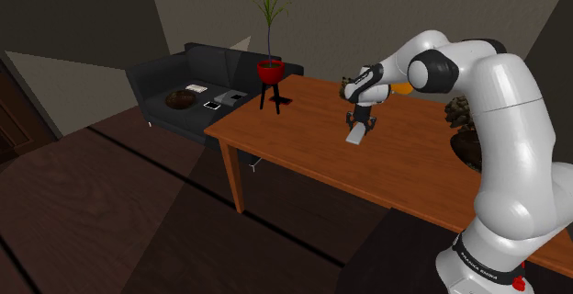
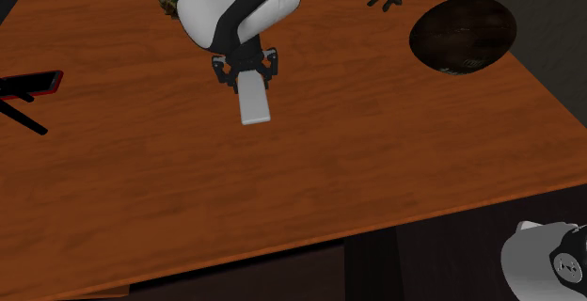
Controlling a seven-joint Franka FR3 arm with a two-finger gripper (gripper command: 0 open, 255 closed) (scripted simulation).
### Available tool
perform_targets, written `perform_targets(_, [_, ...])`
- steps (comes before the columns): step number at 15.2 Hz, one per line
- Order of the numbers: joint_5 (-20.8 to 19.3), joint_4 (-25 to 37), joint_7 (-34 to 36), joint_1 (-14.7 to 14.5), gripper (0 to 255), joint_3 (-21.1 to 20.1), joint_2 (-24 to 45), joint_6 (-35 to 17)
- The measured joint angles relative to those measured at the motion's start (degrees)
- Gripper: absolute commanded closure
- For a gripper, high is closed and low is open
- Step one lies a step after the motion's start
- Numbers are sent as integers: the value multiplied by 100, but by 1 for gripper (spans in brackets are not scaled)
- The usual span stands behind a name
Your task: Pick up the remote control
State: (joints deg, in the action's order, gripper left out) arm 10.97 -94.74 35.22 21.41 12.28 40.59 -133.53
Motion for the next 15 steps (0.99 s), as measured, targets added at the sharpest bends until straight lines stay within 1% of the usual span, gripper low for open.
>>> perform_targets(6, [-13, -6, 11, -10, 255, 11, -53, 52])
perform_targets(15, [-122, 21, 70, -63, 255, 98, -499, 517])
